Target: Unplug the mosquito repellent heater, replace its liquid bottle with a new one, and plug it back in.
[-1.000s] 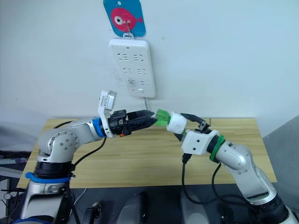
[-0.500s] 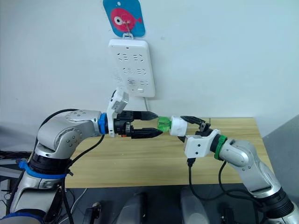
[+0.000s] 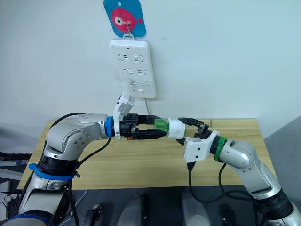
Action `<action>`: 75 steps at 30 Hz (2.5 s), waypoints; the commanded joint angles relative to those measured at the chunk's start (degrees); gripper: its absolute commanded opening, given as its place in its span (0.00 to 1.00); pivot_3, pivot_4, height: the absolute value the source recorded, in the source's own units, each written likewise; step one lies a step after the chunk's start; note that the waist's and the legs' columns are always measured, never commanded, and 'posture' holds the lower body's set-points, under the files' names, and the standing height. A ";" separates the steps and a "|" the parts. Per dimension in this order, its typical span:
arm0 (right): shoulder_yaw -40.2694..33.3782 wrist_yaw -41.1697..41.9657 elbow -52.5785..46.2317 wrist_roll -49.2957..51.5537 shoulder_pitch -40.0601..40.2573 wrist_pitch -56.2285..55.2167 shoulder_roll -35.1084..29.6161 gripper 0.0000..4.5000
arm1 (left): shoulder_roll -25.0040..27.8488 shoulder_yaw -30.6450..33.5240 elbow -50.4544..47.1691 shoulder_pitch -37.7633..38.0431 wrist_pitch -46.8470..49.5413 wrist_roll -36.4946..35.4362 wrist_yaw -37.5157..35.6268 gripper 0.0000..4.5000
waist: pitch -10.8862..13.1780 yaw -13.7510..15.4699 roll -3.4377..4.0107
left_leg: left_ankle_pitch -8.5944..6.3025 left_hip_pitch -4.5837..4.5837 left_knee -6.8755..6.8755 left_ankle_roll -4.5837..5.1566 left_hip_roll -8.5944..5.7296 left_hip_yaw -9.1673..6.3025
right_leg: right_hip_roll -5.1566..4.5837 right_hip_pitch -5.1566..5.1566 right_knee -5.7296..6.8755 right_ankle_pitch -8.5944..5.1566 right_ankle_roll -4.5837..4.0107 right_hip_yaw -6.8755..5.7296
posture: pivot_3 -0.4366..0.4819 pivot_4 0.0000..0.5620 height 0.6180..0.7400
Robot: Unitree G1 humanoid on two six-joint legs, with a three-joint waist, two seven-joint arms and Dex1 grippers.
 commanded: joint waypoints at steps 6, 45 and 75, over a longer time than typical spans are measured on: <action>-1.00 0.53 -2.74 0.50 -0.96 -3.08 0.22 0.65 | -0.02 1.38 -0.58 -0.20 0.65 -1.38 -1.67 0.50 | 0.00 -0.02 0.00 | 0.00 0.00 0.00 0.00 0.00 0.00 | 0.00 0.00 0.01 0.00 0.00 0.00 | 0.27 0.41 0.91; -20.84 -19.15 13.14 118.23 -21.76 80.08 -5.42 0.05 | -9.22 -3.39 7.20 13.12 -71.15 17.50 -20.21 0.50 | 0.00 -0.68 -0.01 | -0.01 -0.07 -0.04 0.09 0.06 0.14 | 0.07 -0.01 -0.17 0.01 -0.03 0.12 | 0.26 0.42 0.91; -12.13 -17.75 21.85 111.01 -23.64 87.91 -3.58 0.00 | -12.57 -4.07 2.60 10.75 -75.62 18.12 -17.06 0.50 | 0.00 -0.44 0.00 | -0.01 -0.14 -0.08 0.10 0.07 0.10 | 0.08 -0.04 -0.30 0.01 -0.03 0.07 | 0.29 0.41 0.91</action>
